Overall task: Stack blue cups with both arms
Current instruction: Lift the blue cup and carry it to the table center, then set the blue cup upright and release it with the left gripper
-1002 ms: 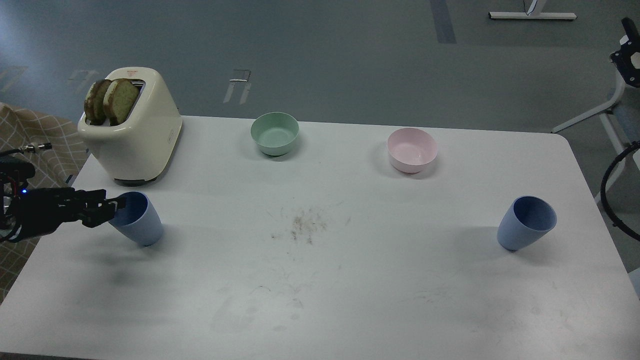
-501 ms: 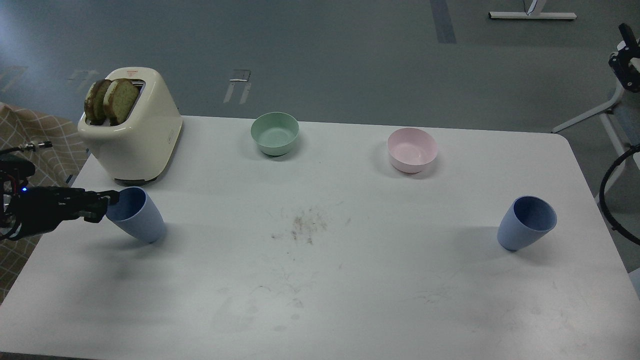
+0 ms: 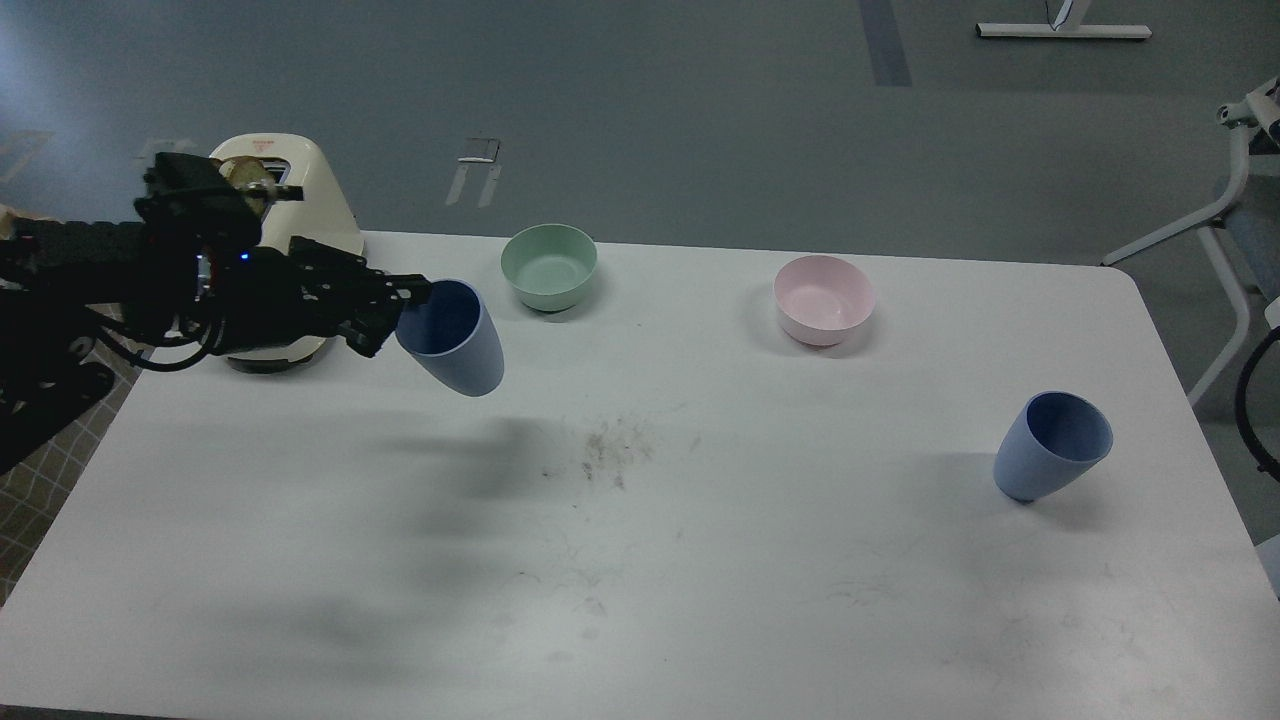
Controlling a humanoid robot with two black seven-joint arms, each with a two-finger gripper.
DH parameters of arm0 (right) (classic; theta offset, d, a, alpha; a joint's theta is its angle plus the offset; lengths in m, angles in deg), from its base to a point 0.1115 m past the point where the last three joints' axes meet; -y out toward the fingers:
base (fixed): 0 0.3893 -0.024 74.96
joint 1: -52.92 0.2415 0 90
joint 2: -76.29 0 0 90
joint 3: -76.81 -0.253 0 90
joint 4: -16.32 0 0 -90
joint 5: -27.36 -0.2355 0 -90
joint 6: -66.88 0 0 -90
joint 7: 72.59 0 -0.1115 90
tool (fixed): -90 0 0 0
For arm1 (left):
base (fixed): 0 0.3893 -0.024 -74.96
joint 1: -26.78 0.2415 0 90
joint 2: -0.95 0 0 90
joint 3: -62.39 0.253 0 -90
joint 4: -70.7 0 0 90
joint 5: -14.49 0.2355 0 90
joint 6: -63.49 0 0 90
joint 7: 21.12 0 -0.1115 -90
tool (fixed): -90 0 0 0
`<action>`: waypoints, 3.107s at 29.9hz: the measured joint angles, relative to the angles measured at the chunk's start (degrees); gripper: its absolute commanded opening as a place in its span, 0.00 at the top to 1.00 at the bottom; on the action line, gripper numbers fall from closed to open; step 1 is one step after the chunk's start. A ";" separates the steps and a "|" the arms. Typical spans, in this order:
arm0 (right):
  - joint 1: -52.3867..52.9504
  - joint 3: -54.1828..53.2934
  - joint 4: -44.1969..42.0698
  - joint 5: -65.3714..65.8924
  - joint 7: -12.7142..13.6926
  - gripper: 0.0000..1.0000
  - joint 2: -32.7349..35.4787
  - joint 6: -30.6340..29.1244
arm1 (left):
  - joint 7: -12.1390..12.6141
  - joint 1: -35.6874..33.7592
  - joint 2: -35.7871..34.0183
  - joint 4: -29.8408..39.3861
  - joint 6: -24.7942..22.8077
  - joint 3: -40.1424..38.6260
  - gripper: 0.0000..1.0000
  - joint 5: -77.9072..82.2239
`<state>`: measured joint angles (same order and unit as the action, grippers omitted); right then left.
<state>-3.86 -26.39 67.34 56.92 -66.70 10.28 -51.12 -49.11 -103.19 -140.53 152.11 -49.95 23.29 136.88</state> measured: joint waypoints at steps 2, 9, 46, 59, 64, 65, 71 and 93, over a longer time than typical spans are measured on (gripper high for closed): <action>-0.65 -0.27 0.47 0.00 0.00 0.00 0.48 0.00 | -0.02 -3.40 4.11 -0.13 -2.55 2.54 1.00 1.11; -2.92 -3.29 1.04 0.00 0.00 0.00 2.46 0.00 | -0.02 -12.68 15.26 -4.48 -4.55 13.89 1.00 1.91; -6.23 -5.25 1.88 -0.03 0.00 0.00 2.68 0.00 | 0.02 -18.09 30.23 -24.83 -3.49 19.78 1.00 2.63; -6.63 -5.25 1.88 -0.03 0.00 0.00 2.72 0.00 | -0.02 -18.17 30.27 -24.96 -3.19 19.84 1.00 2.62; -6.68 -5.23 1.88 -0.03 0.00 0.00 2.72 0.00 | -0.02 -17.89 30.24 -25.03 -3.05 19.85 0.98 2.61; -6.68 -5.21 1.88 -0.03 0.00 0.00 2.72 0.00 | -0.02 -17.84 30.23 -25.05 -2.92 19.85 0.93 2.61; -7.23 -5.08 2.02 -0.03 0.00 0.00 2.42 0.00 | -0.02 -17.70 30.27 -25.06 -2.27 19.85 0.52 2.61; -16.09 -5.10 11.63 0.23 0.33 0.00 6.68 0.00 | -0.01 -18.61 28.19 -24.64 7.34 14.99 0.03 -23.20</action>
<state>-19.95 -31.49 78.98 57.15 -66.37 16.97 -51.12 -49.12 -121.80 -112.33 127.47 -42.61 38.28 113.69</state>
